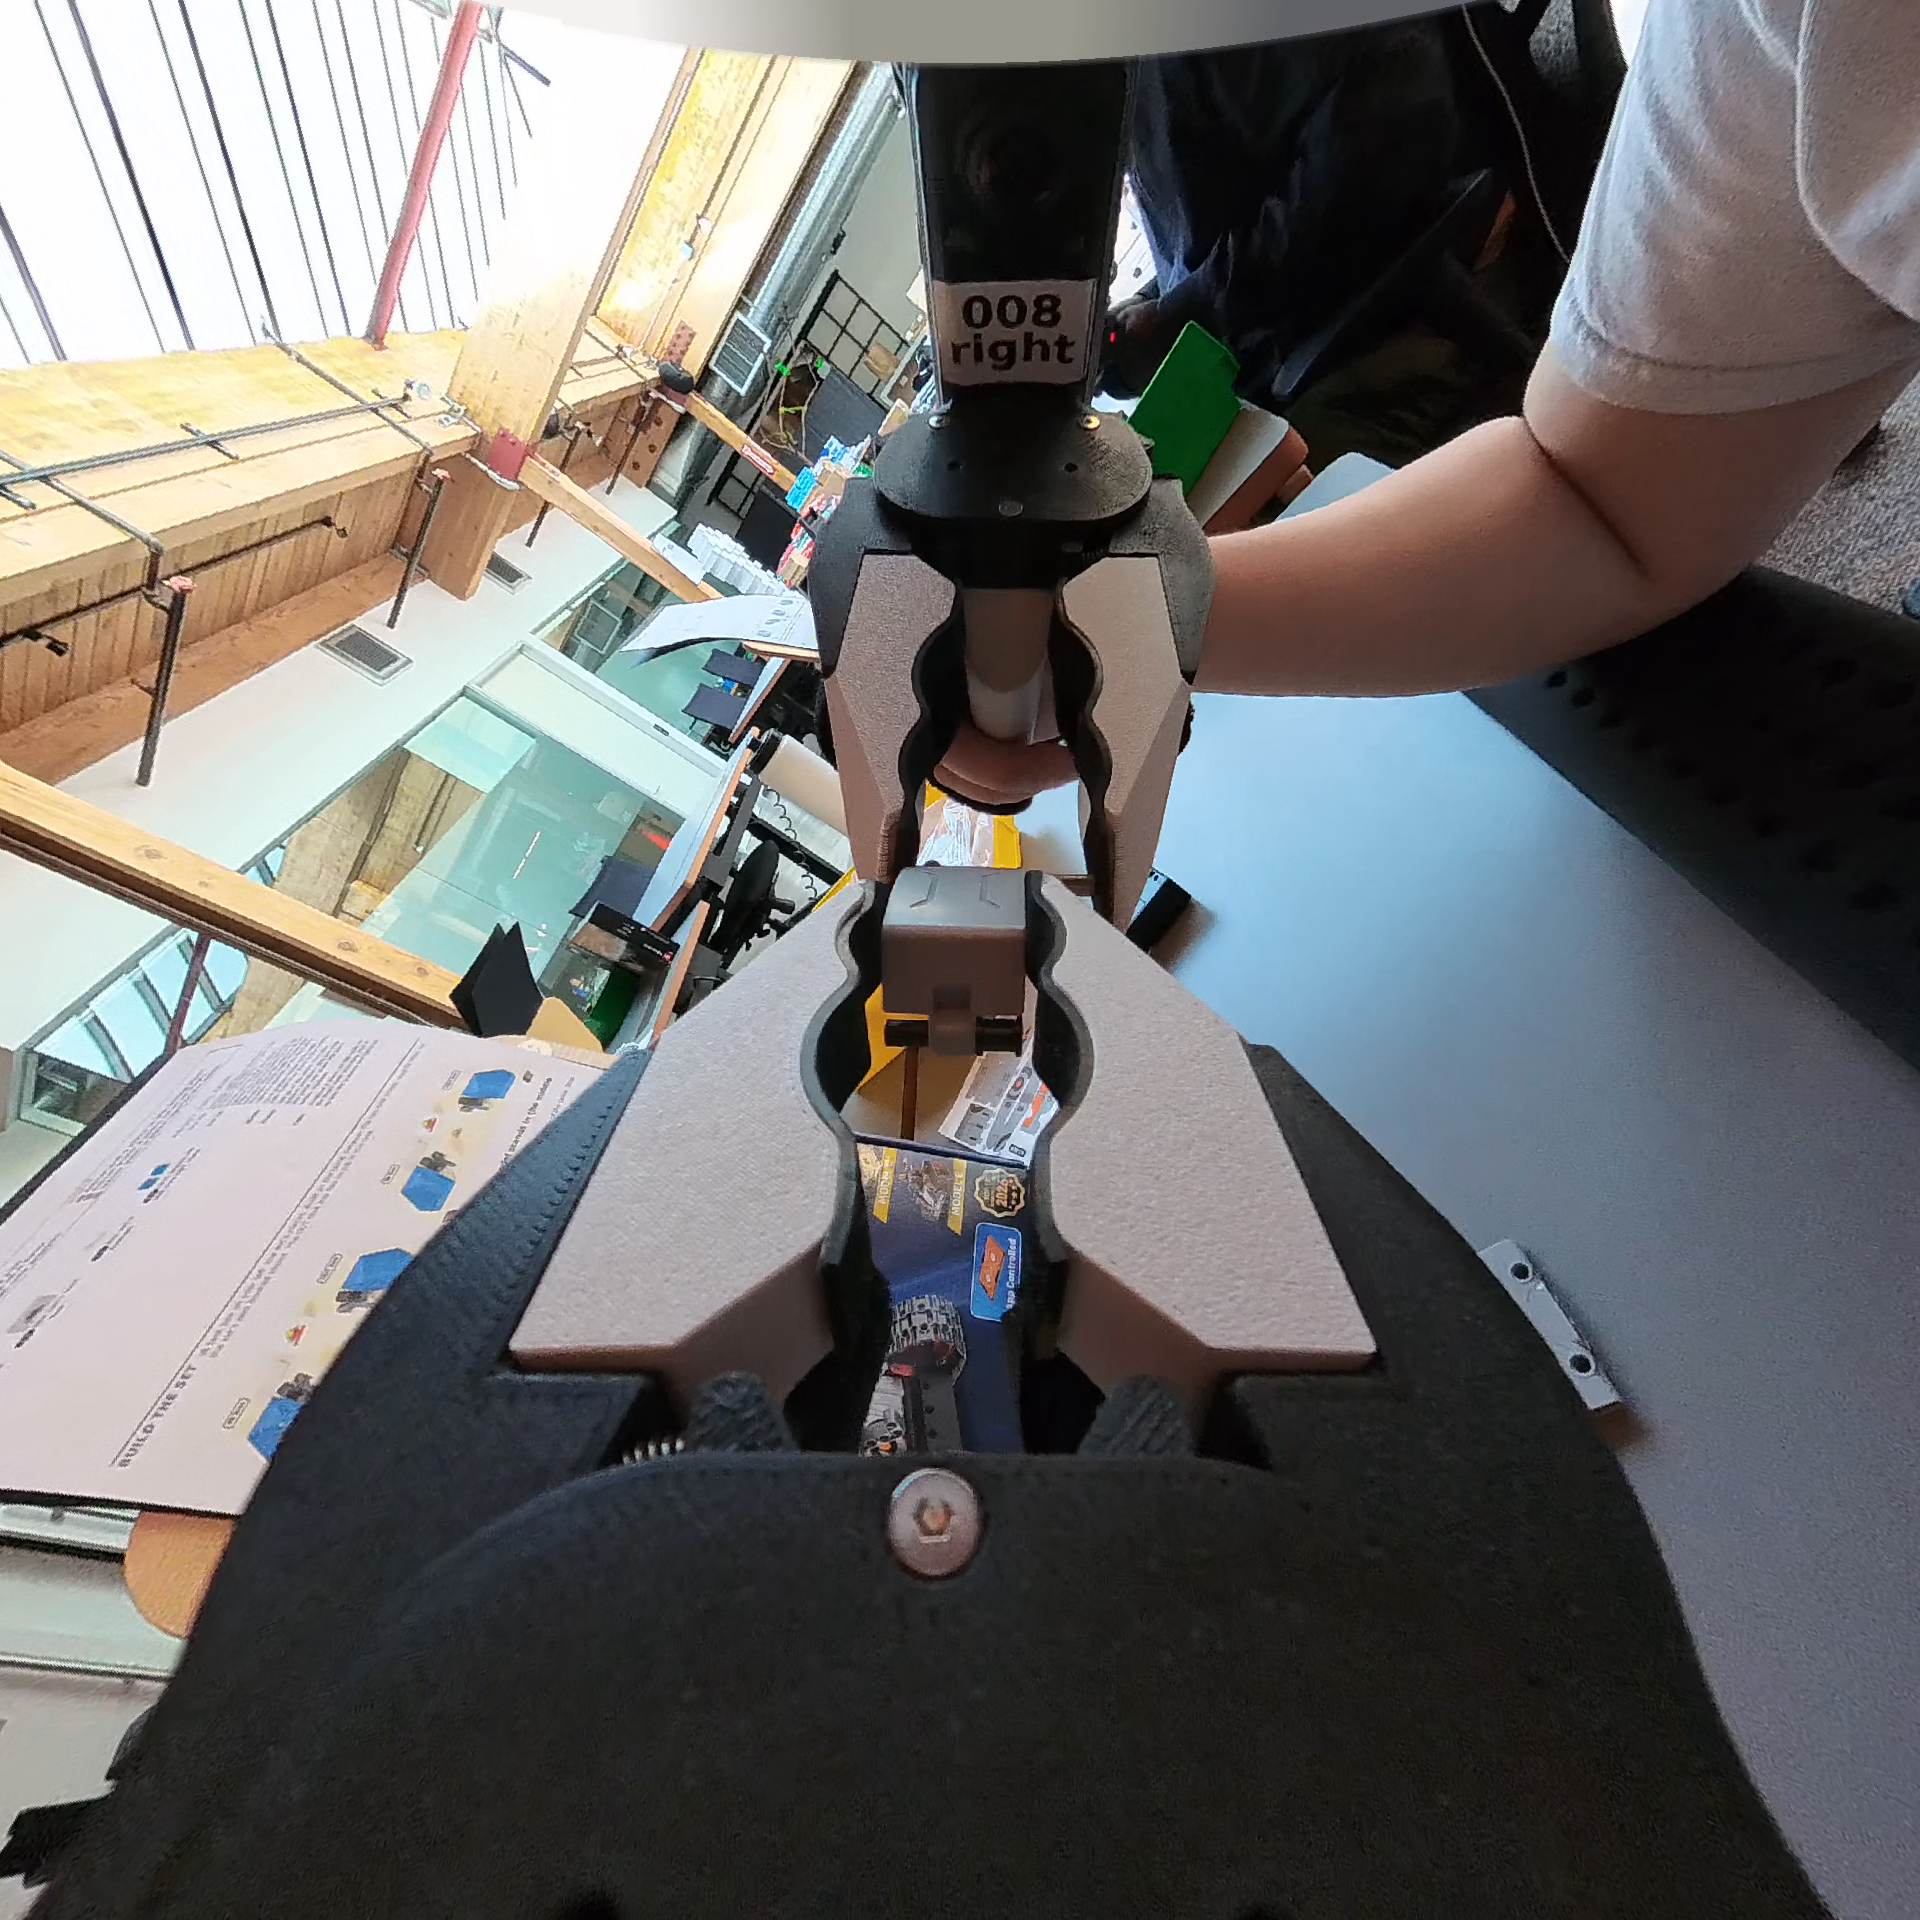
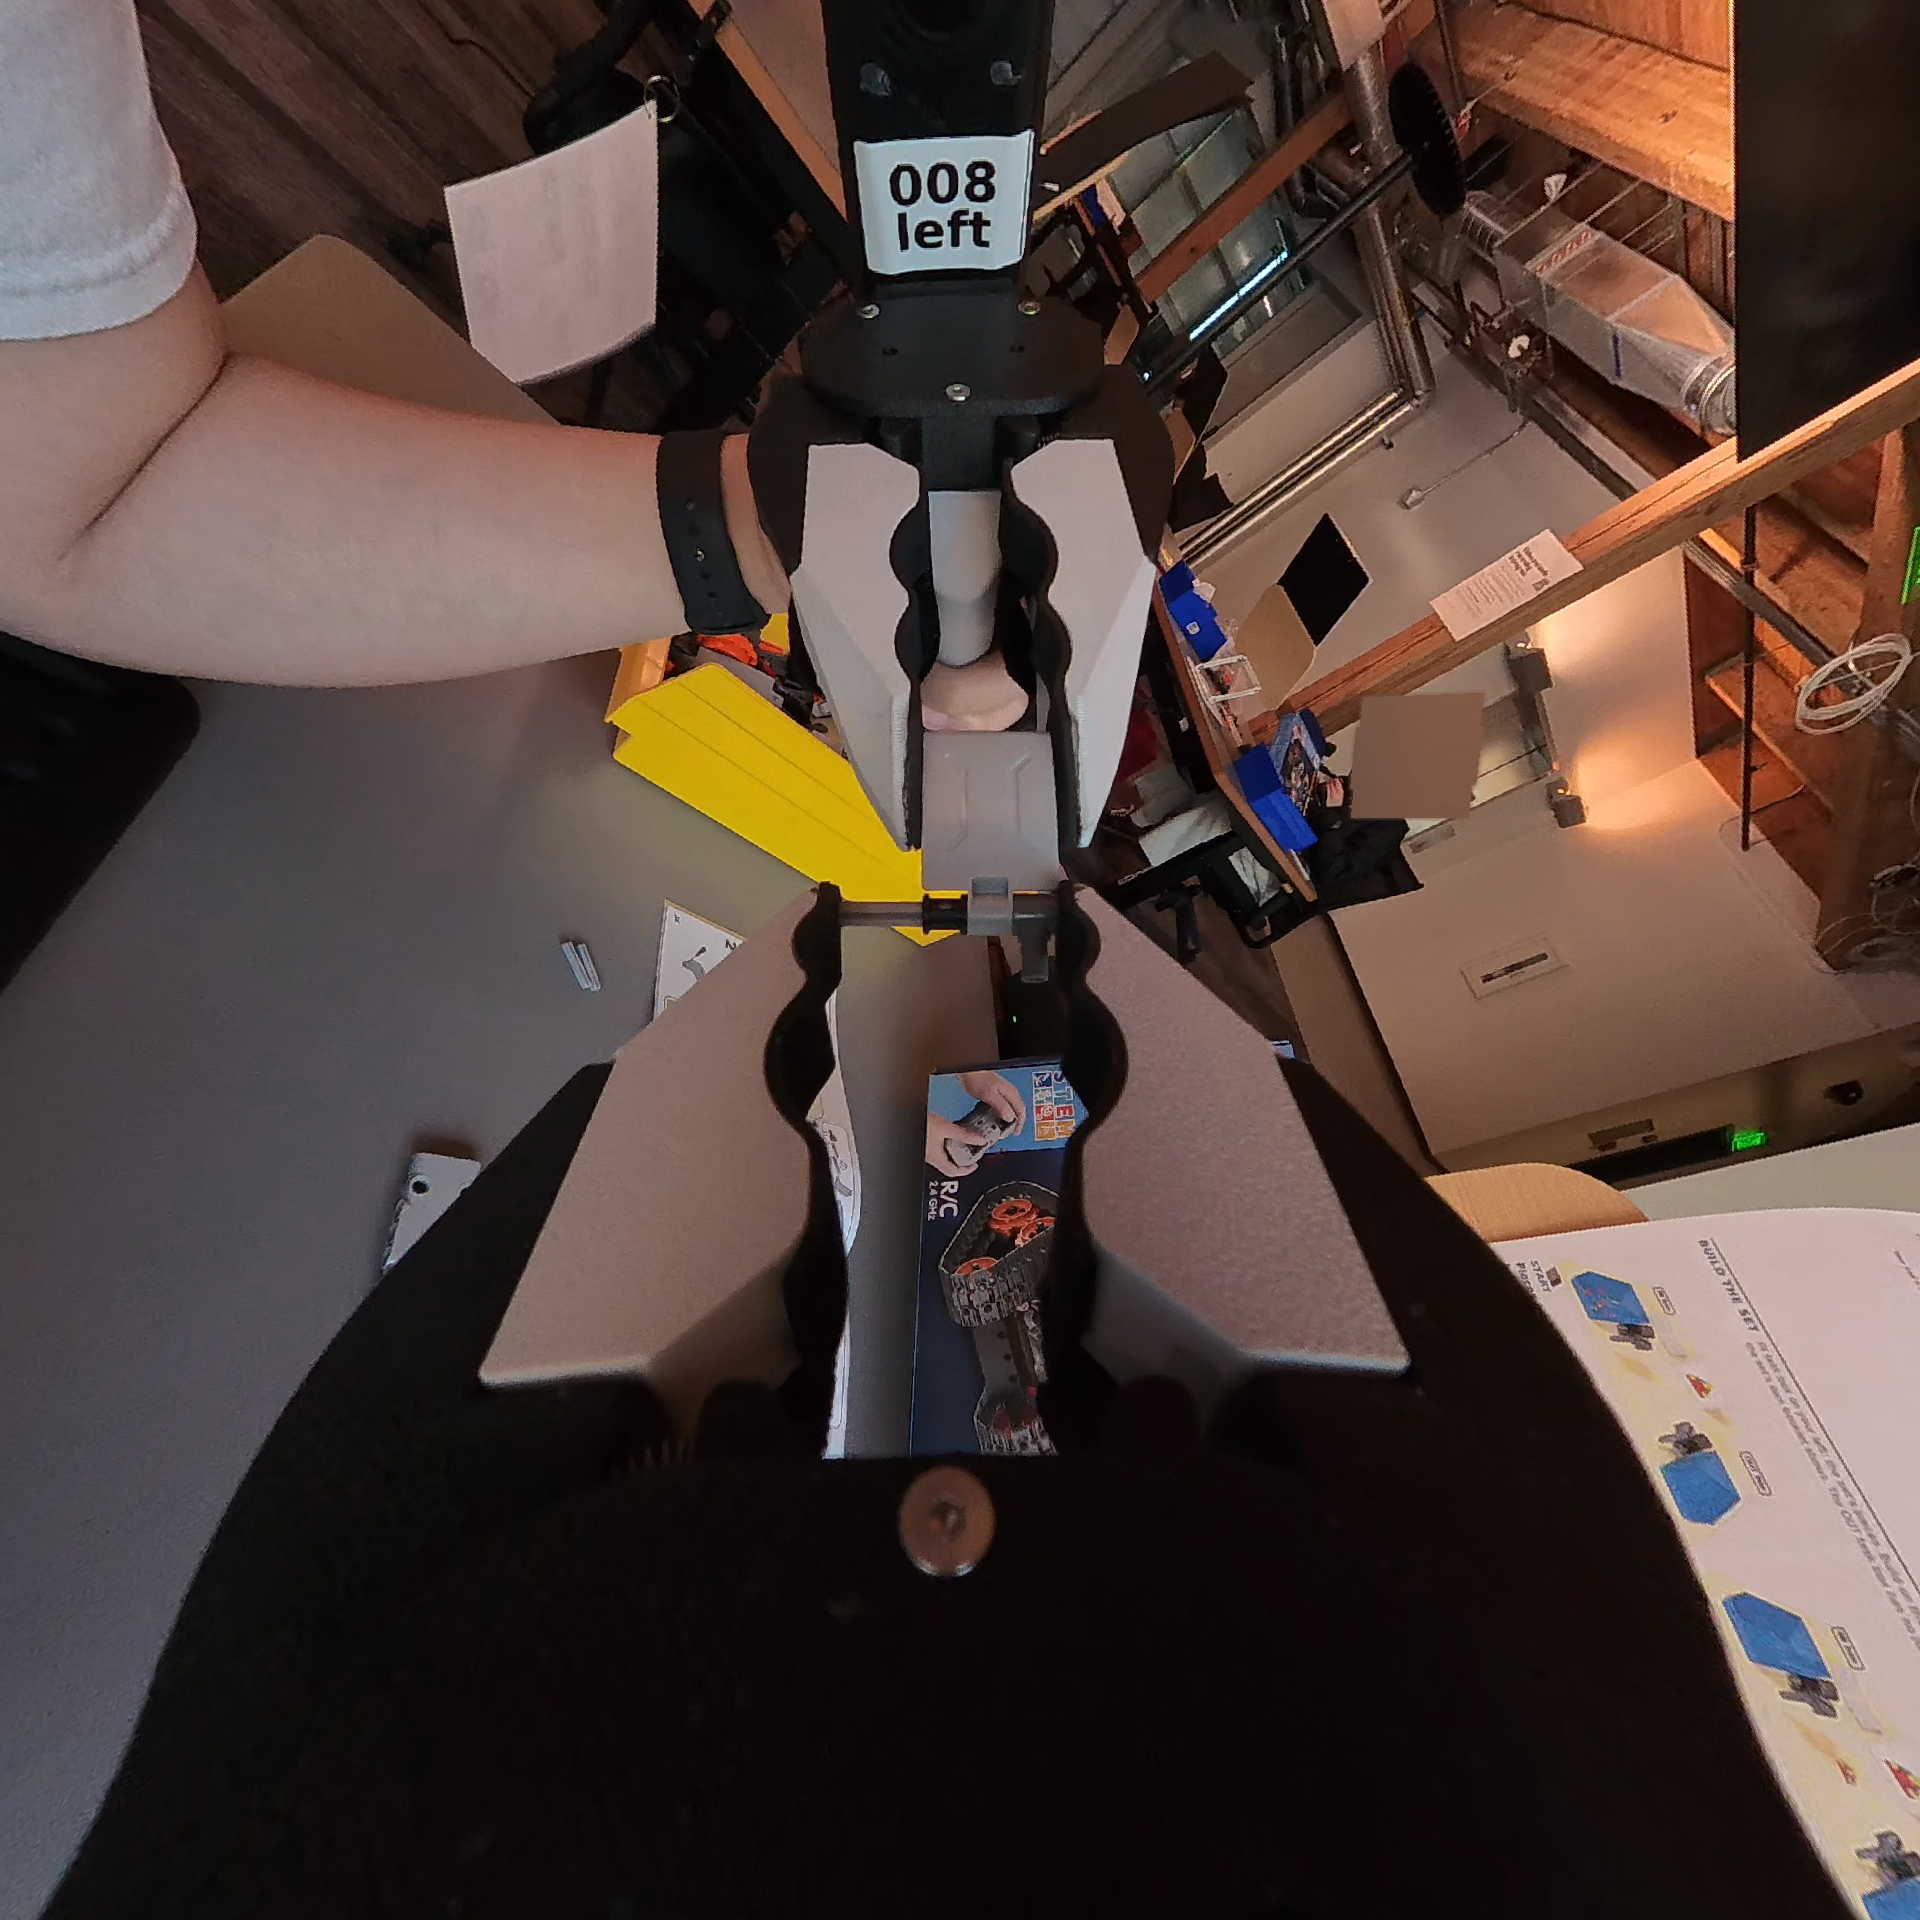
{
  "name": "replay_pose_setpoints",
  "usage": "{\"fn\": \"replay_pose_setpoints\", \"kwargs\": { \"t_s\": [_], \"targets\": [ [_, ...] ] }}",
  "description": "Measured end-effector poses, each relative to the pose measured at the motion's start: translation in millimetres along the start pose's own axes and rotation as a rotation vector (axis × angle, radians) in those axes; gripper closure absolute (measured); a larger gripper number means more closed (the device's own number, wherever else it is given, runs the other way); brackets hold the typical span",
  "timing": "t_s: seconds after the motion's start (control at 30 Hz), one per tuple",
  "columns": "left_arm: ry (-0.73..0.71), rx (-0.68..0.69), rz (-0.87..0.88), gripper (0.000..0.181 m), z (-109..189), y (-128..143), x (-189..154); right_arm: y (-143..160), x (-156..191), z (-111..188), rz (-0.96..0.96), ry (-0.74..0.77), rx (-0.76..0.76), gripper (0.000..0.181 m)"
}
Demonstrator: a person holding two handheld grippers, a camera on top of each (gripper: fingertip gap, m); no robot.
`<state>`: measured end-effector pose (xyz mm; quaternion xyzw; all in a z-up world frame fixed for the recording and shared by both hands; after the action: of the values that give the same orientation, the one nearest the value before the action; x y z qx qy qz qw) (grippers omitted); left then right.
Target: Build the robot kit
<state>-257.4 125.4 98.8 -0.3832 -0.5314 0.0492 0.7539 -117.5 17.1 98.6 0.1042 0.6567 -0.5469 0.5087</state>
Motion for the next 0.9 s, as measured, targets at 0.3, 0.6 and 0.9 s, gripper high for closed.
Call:
{"fn": "replay_pose_setpoints", "kwargs": {
  "t_s": [0.3,0.6,0.9],
  "targets": [
    [0.023,-0.018,0.027,0.156,0.2,0.9,0.3,-1.3,1.7,0.8,0.004,-0.006,0.01,0.143],
    [0.009,0.013,0.033,0.156,0.6,4.3,2.0,4.4,-0.9,-3.9,-0.049,-0.018,0.031,0.141],
    [0.004,0.035,0.037,0.156,-1.1,8.0,3.1,5.1,-1.1,-3.5,-0.015,0.003,0.064,0.142]
  ]
}}
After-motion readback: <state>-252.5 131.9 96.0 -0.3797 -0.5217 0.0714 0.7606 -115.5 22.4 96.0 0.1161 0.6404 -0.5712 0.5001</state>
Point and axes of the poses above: each gripper's, where its closed fingertips meet, z back along the fingers, y out of its underside, x = y × z across the jaws, the point moved 10 cm from there along z, back along the fingers, and after that the axes turned 5 degrees about y, right-handed, at the moved point
